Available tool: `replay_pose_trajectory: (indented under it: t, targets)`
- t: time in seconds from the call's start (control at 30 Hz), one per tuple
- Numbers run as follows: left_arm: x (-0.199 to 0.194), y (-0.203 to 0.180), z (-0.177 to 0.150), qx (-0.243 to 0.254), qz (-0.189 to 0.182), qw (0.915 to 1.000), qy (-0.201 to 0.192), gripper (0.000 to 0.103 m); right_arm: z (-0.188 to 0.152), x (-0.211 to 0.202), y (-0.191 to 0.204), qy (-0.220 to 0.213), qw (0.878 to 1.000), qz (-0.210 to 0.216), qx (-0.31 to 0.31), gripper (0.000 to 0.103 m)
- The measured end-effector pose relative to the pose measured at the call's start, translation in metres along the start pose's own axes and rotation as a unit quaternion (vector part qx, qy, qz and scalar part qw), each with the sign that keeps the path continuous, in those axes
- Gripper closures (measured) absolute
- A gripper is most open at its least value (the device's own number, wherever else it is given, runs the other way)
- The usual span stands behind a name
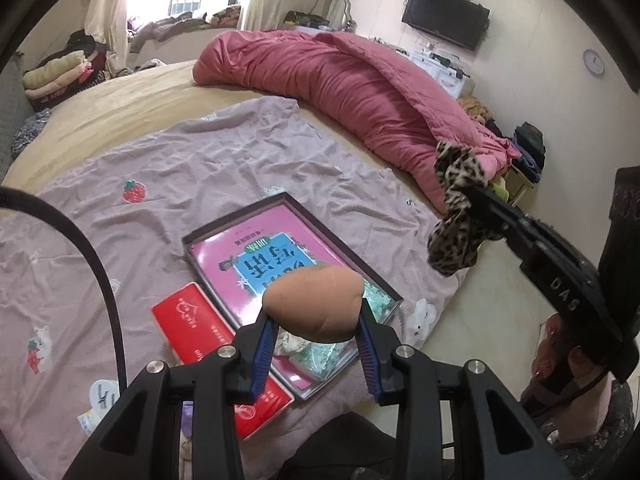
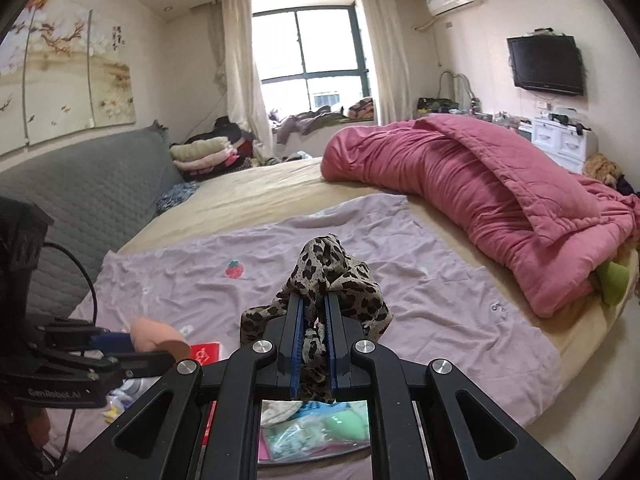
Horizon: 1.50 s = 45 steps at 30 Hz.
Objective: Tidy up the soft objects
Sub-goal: 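Lift and carry the sponge and leopard scrunchie toward the pink book tray, then lower the scrunchie and sponge onto the tray and open both tools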
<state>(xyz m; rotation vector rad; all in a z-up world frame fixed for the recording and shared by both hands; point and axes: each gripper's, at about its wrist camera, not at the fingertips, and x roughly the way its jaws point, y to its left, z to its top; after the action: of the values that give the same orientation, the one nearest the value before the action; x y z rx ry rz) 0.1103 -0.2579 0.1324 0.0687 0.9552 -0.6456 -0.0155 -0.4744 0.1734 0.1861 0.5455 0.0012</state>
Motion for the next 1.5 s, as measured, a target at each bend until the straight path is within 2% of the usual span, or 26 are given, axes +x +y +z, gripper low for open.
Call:
replay_pose_trajectory:
  t: [0.33,0.57,0.77,1.2,1.43,1.5]
  targets:
    - [0.07,-0.008,-0.004,0.007,0.003,0.9979,0.065,0.065,-0.009,0.026,-0.023,0.028,1.0,-0.01,0.002,0.093]
    - [0.122,-0.011,-0.019,0.018,0.017,0.9924,0.12,0.065,-0.022,0.058,-0.031,0.061,0.998,-0.005,-0.007,0.093]
    - [0.154,-0.008,-0.031,0.022,0.031,0.9875,0.153,0.065,-0.035,0.078,-0.032,0.084,0.996,0.004,-0.01,0.093]
    - [0.187,0.008,-0.046,0.005,0.037,0.978,0.205,0.065,-0.062,0.127,-0.031,0.139,0.99,0.016,-0.028,0.093]
    - [0.189,0.01,-0.046,0.005,0.038,0.9774,0.208,0.064,-0.068,0.16,-0.017,0.162,0.985,0.037,-0.04,0.093]
    - [0.189,0.01,-0.046,0.006,0.038,0.9775,0.207,0.064,-0.071,0.17,-0.01,0.174,0.982,0.054,-0.044,0.093]
